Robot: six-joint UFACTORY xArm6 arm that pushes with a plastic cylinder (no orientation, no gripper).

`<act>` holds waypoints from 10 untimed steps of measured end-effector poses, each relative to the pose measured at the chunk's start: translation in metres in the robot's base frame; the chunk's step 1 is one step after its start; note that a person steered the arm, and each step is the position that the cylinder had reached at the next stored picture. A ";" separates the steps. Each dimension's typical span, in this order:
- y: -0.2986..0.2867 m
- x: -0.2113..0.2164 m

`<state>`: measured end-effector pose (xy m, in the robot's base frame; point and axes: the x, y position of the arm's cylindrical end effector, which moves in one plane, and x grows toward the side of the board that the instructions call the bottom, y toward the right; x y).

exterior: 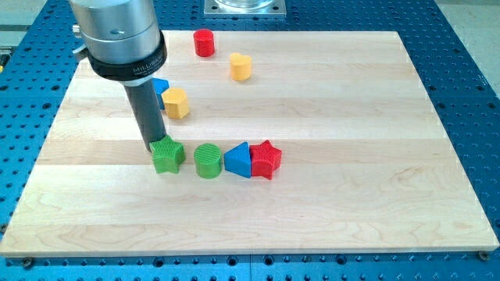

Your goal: Place the green blocks at the left of the triangle

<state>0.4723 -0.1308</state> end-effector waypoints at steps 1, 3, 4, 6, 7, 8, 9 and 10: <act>0.005 0.011; -0.070 0.002; -0.094 -0.032; -0.001 -0.075; 0.109 -0.078; 0.135 -0.092; 0.094 -0.111; 0.168 -0.129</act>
